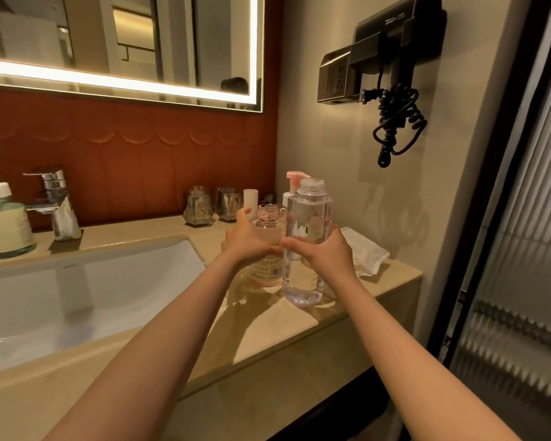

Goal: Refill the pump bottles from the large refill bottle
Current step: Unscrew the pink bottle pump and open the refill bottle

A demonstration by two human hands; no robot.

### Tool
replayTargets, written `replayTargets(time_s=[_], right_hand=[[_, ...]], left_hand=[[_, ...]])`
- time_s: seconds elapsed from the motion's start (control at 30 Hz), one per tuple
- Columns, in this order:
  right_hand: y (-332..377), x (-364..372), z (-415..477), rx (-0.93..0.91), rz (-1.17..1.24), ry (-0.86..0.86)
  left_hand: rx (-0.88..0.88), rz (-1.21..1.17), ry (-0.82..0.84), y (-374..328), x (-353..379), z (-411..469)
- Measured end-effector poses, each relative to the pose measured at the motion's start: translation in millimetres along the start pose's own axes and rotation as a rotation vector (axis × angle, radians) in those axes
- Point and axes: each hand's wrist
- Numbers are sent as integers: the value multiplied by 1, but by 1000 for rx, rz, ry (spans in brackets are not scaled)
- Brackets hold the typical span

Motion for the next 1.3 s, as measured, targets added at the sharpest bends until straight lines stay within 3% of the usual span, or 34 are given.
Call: replayTargets(time_s=[0.33,0.57,1.03,1.3], right_hand=[[-2,5,7,-13,-34,-61],[8,15,17,-71,-113,-76],[40,44,19,-325,-465,32],[44,42,25,-354,-521,73]], left_hand=[[90,-49,-67,8,-1,-12],[46,-112,23,11,-30,-33],[6,-116,-127,20,-70,-50],[-2,-111,-146,15,-68,-51]])
Point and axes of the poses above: each hand's wrist, its own z-axis towards the middle knuckle, its own x-axis out of the palm, y = z × x, and after that the axes turned 12 degrees about -z, right-handed
